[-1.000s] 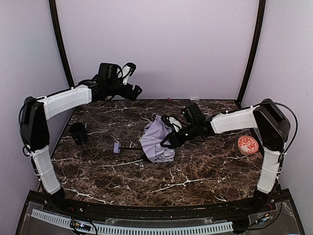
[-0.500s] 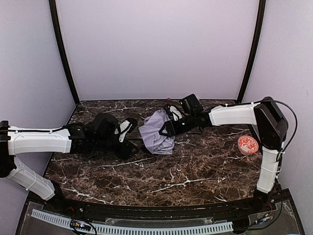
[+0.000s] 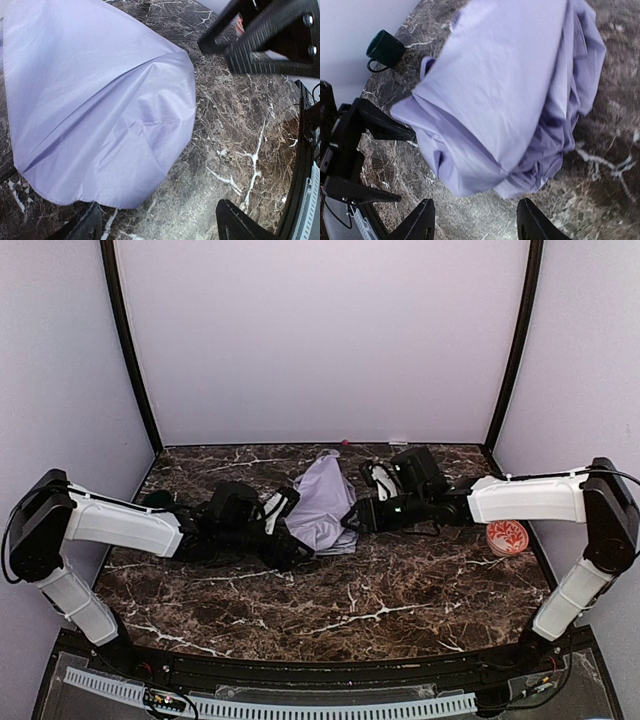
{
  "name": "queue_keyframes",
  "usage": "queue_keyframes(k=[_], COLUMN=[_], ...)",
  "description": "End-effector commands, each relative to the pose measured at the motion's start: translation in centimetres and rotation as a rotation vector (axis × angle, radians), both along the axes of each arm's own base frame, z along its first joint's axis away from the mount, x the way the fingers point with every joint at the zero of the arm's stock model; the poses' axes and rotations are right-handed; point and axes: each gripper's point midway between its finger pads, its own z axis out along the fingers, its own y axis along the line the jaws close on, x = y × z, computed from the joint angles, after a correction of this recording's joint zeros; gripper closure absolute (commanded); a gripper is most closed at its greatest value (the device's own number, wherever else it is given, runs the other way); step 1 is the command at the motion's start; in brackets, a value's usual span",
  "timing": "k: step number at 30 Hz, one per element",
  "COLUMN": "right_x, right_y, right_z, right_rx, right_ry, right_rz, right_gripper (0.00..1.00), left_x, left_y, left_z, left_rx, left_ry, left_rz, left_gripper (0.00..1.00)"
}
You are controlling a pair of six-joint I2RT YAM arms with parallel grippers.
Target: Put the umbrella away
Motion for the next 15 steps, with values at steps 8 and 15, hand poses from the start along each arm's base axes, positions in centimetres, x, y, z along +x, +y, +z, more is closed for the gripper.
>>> queue_keyframes(k=[8,15], right_x=[-0.6,-0.1], right_y=[4.2,5.4], right_z=[-1.6,-1.9], right_rx=[0.183,0.185], right_ry=[0.130,0.135], right_rz=[0.085,0.123], right_gripper=[0.47,0.69], left_x=[0.7,3.0], left_y=[-0.8,-0.1], left_z=[0.2,-0.9], left_rx=[-0.079,-0.114], left_ry=[0.024,0.092], left_rz=[-0.023,0.000], left_gripper=[0.26,0.47])
